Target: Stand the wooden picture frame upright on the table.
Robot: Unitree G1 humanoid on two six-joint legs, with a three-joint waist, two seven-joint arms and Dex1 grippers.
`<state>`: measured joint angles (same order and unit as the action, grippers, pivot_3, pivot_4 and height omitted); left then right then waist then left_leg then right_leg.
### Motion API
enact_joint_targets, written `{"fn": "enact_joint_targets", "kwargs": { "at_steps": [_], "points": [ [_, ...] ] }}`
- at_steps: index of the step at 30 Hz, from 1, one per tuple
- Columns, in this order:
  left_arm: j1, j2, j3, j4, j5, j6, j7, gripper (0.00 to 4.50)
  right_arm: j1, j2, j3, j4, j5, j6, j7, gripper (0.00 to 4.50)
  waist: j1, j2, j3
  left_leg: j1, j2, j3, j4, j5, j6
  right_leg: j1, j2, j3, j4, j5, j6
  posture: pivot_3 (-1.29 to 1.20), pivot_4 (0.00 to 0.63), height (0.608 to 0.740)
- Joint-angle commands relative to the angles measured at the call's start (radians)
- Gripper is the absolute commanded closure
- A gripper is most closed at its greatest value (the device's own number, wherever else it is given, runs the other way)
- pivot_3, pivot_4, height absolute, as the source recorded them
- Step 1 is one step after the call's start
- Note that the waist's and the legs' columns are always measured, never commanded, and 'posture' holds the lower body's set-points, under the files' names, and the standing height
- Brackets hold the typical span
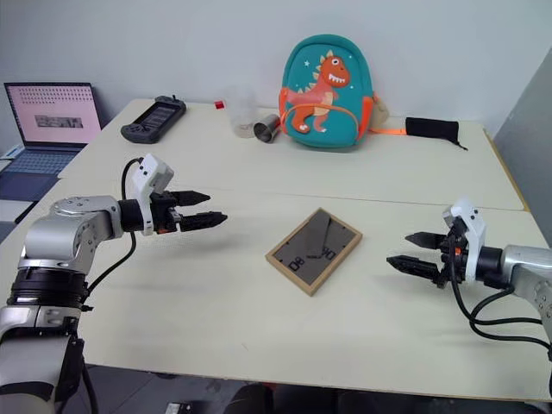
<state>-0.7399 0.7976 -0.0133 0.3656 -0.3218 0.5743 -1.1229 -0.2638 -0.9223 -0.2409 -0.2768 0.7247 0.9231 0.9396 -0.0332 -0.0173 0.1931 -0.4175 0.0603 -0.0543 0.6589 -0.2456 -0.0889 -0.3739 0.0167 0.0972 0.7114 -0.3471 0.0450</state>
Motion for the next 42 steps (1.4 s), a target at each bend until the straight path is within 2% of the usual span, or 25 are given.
{"fn": "enact_joint_targets", "kwargs": {
  "at_steps": [1, 14, 17, 20, 26, 32, 34, 35, 42],
  "points": [
    [-0.022, 0.012, 0.001, -0.003, 0.021, -0.048, -0.018, 0.00, -0.008, -0.013, 0.000, -0.034, 0.006, -0.003, 0.002, 0.04, 0.000, 0.000, 0.000, -0.001, 0.000, 0.000, 0.000, 0.000, 0.000, 0.000, 0.000, 0.000, 0.000, 0.000, 0.000, 0.00, 0.150, 0.740],
    [-0.002, -0.005, 0.014, -0.021, 0.023, -0.023, -0.015, 0.00, 0.030, -0.003, 0.014, -0.036, -0.038, -0.040, -0.030, 0.04, 0.000, 0.000, 0.000, -0.001, 0.000, 0.000, 0.001, 0.000, 0.000, -0.001, 0.000, 0.000, 0.001, 0.000, 0.000, 0.00, 0.150, 0.740],
    [0.003, -0.009, 0.016, -0.025, 0.011, -0.031, -0.036, 0.49, 0.039, -0.010, 0.024, -0.031, -0.051, -0.053, -0.019, 0.55, 0.001, 0.000, 0.000, -0.001, 0.000, 0.000, 0.001, 0.000, 0.000, -0.001, 0.000, 0.000, 0.001, 0.000, 0.000, 0.00, 0.150, 0.740],
    [0.004, -0.021, 0.016, -0.026, 0.013, -0.033, -0.031, 1.20, 0.038, 0.010, 0.046, -0.037, -0.074, -0.071, -0.046, 1.34, 0.001, 0.000, 0.000, -0.001, 0.000, 0.000, 0.001, 0.000, 0.000, -0.001, 0.000, 0.000, 0.001, 0.000, 0.000, 0.00, 0.150, 0.740],
    [0.034, -0.117, -0.023, 0.019, 0.074, -0.128, 0.045, 2.48, 0.011, 0.119, 0.156, 0.008, -0.196, -0.140, -0.165, 2.75, 0.001, 0.000, 0.000, 0.000, 0.000, -0.001, 0.002, 0.000, 0.000, 0.000, 0.000, 0.000, 0.002, 0.000, 0.000, 0.00, 0.150, 0.740],
    [0.054, -0.186, -0.072, 0.016, 0.105, -0.176, 0.051, 3.95, -0.039, 0.210, 0.238, 0.064, -0.295, -0.201, -0.232, 4.34, 0.000, 0.000, 0.000, -0.001, 0.000, 0.000, 0.002, 0.000, 0.000, -0.001, 0.000, 0.000, 0.002, 0.000, 0.000, 0.00, 0.150, 0.740],
    [0.064, -0.210, -0.088, 0.005, 0.111, -0.189, 0.050, 4.41, -0.067, 0.247, 0.270, 0.090, -0.326, -0.232, -0.244, 4.50, 0.001, 0.000, 0.000, 0.000, 0.000, 0.000, 0.002, 0.000, 0.000, -0.001, 0.000, 0.000, 0.002, 0.000, 0.000, 0.00, 0.150, 0.740],
    [0.071, -0.218, -0.096, -0.005, 0.112, -0.189, 0.047, 4.48, -0.081, 0.266, 0.280, 0.103, -0.333, -0.239, -0.249, 4.50, 0.000, 0.000, 0.000, 0.000, 0.000, 0.000, 0.002, 0.000, 0.000, -0.001, 0.000, 0.000, 0.002, 0.000, 0.000, 0.00, 0.150, 0.740],
    [0.106, -0.225, -0.139, -0.062, 0.116, -0.142, 0.025, 4.48, -0.174, 0.352, 0.355, 0.194, -0.402, -0.280, -0.250, 4.50, 0.000, 0.000, 0.000, 0.000, 0.000, 0.000, 0.002, 0.000, 0.000, -0.001, 0.000, 0.000, 0.002, 0.000, 0.000, 0.00, 0.150, 0.740]
  ]
}}
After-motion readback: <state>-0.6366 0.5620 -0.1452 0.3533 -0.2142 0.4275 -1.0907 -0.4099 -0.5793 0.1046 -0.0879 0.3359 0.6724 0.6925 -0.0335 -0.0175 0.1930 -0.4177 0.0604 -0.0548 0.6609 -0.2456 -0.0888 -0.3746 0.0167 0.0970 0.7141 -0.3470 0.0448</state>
